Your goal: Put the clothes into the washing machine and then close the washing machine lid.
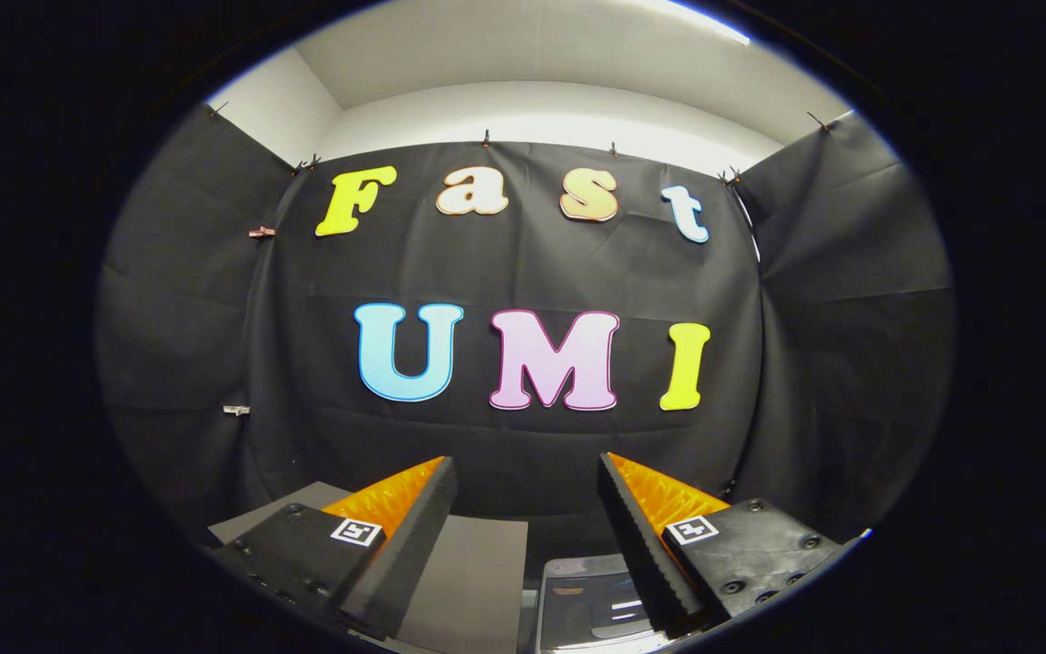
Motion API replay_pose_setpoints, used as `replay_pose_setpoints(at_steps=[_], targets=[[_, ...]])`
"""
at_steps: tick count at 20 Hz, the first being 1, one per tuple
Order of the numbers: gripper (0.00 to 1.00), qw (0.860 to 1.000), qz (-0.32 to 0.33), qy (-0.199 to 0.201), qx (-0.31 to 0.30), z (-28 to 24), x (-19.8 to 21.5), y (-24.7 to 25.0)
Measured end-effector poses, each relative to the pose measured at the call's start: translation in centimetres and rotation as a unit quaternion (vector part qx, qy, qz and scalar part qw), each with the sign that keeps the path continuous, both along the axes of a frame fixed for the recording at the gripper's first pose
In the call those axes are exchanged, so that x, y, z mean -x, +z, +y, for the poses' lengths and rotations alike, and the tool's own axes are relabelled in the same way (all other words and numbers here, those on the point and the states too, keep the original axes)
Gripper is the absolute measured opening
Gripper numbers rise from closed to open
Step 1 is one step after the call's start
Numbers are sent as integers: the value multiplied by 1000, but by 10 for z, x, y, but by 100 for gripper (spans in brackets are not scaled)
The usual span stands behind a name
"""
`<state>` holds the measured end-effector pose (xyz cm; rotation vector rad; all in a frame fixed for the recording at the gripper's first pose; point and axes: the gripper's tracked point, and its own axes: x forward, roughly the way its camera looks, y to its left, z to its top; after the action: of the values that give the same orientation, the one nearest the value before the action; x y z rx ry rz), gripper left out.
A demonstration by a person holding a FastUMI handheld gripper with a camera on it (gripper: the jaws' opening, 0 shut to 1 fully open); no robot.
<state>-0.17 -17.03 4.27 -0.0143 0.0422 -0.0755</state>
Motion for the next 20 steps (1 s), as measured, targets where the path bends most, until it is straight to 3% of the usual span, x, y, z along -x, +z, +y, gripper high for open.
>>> replay_pose_setpoints(at_steps=[7, 20], targets=[[98, 1000, 7, 22, 3, 8, -8, 8], [98, 1000, 10, 6, 2, 11, -3, -9]])
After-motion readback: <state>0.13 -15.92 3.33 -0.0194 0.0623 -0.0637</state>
